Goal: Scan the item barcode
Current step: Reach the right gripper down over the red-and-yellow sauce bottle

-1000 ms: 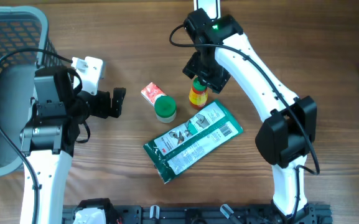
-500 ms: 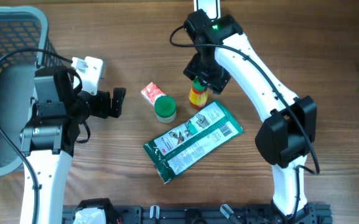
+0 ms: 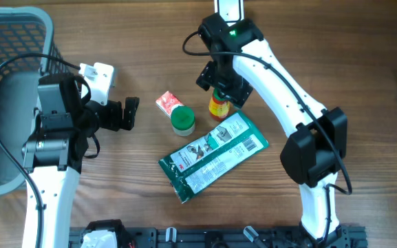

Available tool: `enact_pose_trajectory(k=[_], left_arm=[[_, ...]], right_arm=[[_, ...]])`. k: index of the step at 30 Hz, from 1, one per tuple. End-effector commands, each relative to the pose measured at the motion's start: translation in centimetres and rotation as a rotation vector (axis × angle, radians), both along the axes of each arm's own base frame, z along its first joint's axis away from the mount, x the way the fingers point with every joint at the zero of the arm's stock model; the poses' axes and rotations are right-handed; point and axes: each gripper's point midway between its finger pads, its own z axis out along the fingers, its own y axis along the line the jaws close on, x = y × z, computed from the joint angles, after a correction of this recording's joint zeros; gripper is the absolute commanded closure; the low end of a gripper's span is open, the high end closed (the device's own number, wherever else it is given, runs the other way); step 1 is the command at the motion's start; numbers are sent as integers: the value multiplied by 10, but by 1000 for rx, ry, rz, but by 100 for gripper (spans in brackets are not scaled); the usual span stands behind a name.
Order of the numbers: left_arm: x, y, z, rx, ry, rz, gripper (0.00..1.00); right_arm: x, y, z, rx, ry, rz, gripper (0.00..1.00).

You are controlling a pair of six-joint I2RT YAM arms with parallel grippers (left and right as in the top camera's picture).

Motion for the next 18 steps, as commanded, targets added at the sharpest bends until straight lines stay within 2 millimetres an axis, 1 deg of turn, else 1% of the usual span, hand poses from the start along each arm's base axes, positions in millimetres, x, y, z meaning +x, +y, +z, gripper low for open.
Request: enact_pose_trajectory(k=[1,4,8,12,13,16,18], left_arm=[[0,-1,-3,-20,11,-1,0],[0,-1,-3,-20,11,-1,0],[0,-1,-3,-20,11,-1,0],[0,-1,-3,-20,11,-1,0],[0,-1,-3,-20,11,-1,0],[0,-1,-3,-20,11,-1,0],[0,-1,-3,-20,11,-1,0]], right_arm=[[2,-1,-7,-29,2,4,16],[2,-1,-10,-32,9,5,20],[2,-2,-20,-50,26,5,24],[2,-3,-31,-64,50,6,36],[1,-3,-32,-65,52,6,39],[0,-3,-33,-69,58,22,53],[-2,-5,-33,-73,66,37,59]])
